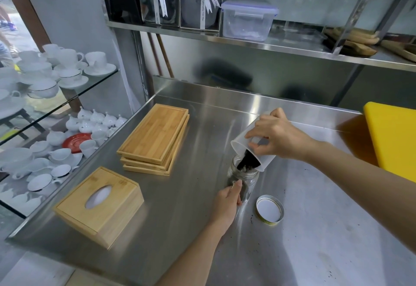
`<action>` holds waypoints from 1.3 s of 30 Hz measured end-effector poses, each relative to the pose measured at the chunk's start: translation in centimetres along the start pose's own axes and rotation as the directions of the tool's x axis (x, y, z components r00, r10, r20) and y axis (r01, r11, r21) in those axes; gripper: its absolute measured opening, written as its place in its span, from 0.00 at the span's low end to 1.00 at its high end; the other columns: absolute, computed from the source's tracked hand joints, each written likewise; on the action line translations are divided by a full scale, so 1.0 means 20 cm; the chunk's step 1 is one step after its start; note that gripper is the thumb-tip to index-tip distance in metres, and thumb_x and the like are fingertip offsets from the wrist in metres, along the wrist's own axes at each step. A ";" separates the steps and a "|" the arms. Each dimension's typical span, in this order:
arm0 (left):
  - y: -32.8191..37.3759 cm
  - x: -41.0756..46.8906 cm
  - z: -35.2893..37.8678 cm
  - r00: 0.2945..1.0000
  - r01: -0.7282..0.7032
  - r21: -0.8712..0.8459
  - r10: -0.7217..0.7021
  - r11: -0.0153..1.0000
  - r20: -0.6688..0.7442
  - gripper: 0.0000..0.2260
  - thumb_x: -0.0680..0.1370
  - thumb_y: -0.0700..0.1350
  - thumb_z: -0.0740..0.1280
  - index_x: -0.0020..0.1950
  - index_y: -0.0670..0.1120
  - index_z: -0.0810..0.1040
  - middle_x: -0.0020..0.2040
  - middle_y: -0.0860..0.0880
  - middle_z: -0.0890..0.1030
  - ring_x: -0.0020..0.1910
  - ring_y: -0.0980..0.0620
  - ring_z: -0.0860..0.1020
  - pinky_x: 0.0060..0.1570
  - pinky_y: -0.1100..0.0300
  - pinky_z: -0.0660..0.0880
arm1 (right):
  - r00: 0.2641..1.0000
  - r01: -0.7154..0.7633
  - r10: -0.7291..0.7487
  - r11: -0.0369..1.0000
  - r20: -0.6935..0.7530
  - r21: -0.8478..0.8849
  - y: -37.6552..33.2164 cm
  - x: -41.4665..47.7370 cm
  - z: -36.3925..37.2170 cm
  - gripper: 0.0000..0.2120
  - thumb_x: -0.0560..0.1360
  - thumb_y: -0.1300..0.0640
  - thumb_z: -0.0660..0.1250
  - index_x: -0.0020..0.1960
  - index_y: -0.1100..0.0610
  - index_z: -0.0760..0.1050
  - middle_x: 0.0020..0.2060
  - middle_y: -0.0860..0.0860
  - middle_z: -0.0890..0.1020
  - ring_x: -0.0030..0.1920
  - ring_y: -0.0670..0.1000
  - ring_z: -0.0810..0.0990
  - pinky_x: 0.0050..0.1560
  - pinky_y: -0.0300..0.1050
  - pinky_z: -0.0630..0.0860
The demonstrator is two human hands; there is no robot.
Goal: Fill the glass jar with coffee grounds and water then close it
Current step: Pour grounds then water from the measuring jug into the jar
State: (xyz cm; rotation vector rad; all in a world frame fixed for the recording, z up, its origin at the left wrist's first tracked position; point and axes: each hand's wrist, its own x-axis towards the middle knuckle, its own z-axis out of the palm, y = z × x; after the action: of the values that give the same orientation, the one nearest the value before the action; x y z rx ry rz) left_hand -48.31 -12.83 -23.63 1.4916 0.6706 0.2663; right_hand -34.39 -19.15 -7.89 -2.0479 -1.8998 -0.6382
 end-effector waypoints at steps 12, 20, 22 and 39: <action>-0.02 0.02 0.00 1.000 -0.012 -0.009 0.012 1.000 0.011 0.21 0.78 0.55 0.59 0.30 0.44 0.66 0.27 0.49 0.69 0.21 0.61 0.64 0.24 0.72 0.61 | 1.000 0.026 -0.026 1.000 0.004 -0.011 -0.01 0.00 0.00 0.09 0.65 0.55 0.67 0.38 0.59 0.83 0.25 0.54 0.78 0.30 0.56 0.74 0.41 0.49 0.59; -0.02 0.02 0.00 0.999 -0.033 -0.023 0.034 0.999 0.012 0.22 0.78 0.54 0.59 0.28 0.45 0.64 0.25 0.50 0.68 0.20 0.61 0.64 0.23 0.71 0.61 | 1.000 0.022 -0.022 1.000 0.010 0.000 -0.02 0.00 0.01 0.08 0.66 0.55 0.68 0.38 0.59 0.82 0.25 0.53 0.77 0.29 0.55 0.73 0.41 0.49 0.60; -0.02 0.02 0.00 0.999 -0.036 -0.021 0.036 0.999 0.008 0.22 0.78 0.54 0.59 0.27 0.45 0.64 0.24 0.51 0.68 0.20 0.61 0.64 0.24 0.69 0.61 | 1.000 0.023 -0.023 1.000 0.012 0.005 -0.02 0.01 0.01 0.11 0.68 0.53 0.65 0.37 0.58 0.82 0.25 0.53 0.76 0.29 0.55 0.73 0.41 0.50 0.60; -0.04 0.03 0.01 0.999 -0.034 -0.029 0.035 0.999 0.018 0.22 0.78 0.54 0.59 0.27 0.46 0.64 0.26 0.51 0.69 0.22 0.61 0.65 0.26 0.72 0.62 | 0.996 0.071 -0.068 0.997 0.063 -0.034 -0.03 0.03 0.02 0.07 0.66 0.55 0.68 0.35 0.58 0.82 0.23 0.52 0.75 0.29 0.55 0.73 0.41 0.46 0.57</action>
State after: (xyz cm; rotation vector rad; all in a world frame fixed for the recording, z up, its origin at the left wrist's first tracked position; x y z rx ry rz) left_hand -47.96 -12.68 -24.47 1.4778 0.6250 0.2872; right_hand -34.88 -18.36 -8.01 -2.0535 -2.0161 -0.6372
